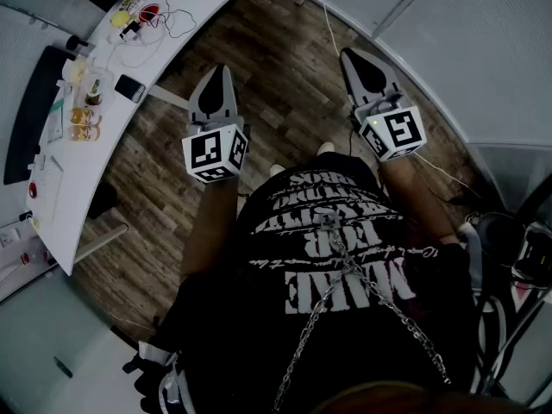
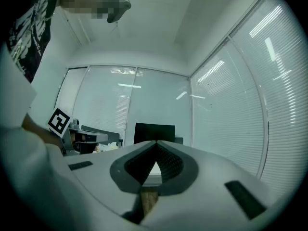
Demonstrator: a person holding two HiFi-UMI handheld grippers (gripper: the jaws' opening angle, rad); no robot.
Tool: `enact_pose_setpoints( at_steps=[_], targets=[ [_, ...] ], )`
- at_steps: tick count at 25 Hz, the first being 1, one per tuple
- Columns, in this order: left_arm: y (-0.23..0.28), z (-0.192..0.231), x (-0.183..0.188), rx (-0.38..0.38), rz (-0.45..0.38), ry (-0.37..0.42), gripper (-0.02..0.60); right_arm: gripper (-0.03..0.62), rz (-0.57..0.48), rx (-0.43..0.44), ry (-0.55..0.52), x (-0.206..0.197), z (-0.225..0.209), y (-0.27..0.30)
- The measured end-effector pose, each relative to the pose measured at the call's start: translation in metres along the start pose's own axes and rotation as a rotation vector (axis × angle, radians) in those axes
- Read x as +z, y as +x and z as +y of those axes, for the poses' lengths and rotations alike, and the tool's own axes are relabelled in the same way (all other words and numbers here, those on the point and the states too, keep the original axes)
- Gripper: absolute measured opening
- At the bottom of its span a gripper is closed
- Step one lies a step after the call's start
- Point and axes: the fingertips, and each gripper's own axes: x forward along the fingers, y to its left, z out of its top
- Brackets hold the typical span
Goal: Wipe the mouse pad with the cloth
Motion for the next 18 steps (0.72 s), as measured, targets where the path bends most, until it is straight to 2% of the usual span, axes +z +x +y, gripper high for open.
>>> enact_pose_setpoints(
  at_steps=[8, 18],
  targets=[
    [0.001, 0.014, 0.000, 0.002, 0.016, -0.009, 0.006, 0.000, 0.035, 0.021, 0.011, -0.008, 0.005, 0.012],
    [0.016, 0.031, -0.009, -0.018, 0.031, -0.042, 0.006, 0.000, 0.062, -0.014, 0.031, -0.014, -0.003, 0.020]
  ],
)
